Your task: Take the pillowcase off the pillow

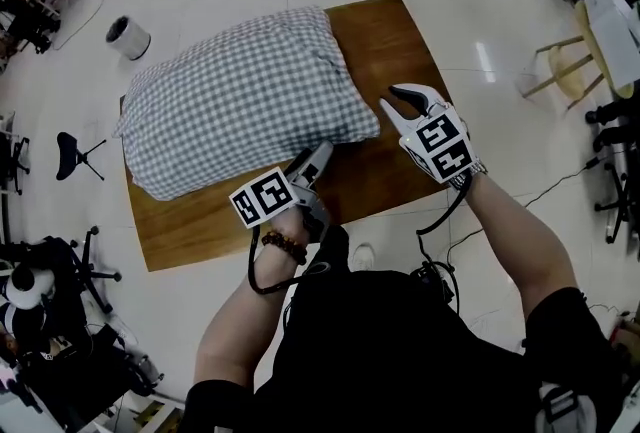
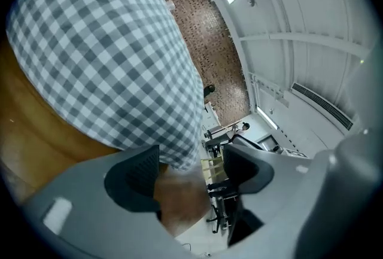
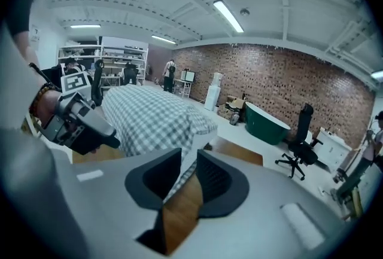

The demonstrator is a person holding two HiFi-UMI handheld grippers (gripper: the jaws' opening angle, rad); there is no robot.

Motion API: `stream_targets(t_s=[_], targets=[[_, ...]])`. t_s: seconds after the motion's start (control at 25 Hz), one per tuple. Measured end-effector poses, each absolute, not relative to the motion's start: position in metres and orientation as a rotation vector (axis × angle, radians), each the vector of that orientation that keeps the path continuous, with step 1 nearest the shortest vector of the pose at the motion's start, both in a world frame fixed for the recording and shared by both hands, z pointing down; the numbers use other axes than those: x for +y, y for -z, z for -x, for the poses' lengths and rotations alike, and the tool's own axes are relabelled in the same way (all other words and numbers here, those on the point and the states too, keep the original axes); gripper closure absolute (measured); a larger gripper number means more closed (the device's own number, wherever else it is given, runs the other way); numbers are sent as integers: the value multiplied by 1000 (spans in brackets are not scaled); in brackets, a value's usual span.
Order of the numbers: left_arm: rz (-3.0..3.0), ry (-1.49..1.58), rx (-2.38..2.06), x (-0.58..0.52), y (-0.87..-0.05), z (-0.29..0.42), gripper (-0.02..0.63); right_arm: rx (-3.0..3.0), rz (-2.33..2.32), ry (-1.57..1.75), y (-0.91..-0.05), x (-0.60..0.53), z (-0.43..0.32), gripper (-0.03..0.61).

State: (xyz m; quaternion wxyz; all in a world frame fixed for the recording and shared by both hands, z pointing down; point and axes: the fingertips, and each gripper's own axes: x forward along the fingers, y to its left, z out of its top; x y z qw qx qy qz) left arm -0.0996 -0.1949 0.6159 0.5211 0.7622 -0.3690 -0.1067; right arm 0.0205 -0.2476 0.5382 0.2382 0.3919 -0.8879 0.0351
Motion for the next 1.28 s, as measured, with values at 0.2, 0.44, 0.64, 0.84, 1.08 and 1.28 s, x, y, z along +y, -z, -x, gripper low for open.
stream_targets(t_s=[0.2,0.44,0.64,0.84,1.08,1.28], targets=[[-1804,183,-911,-217,-635,93,295,-2356,-1020,-153,-581,-292,-37,468],[-1755,166,-894,-242,-650,92,287,-2343,-887,-178,-628,-333,-23,406],[-1716,183,-882,-256,-654,82,281,-2313,-788,-261,-667,-357,-31,385],[-1716,152,-879,-265,-656,84,282,-2331,-635,-286,-688,-366,-17,354],[-1719,122,-885,-271,-663,85,330,-2439,-413,-313,-684,-351,9,304],[-1707,124,-889,-271,-666,90,385,-2503,-308,-366,-670,-338,38,304]])
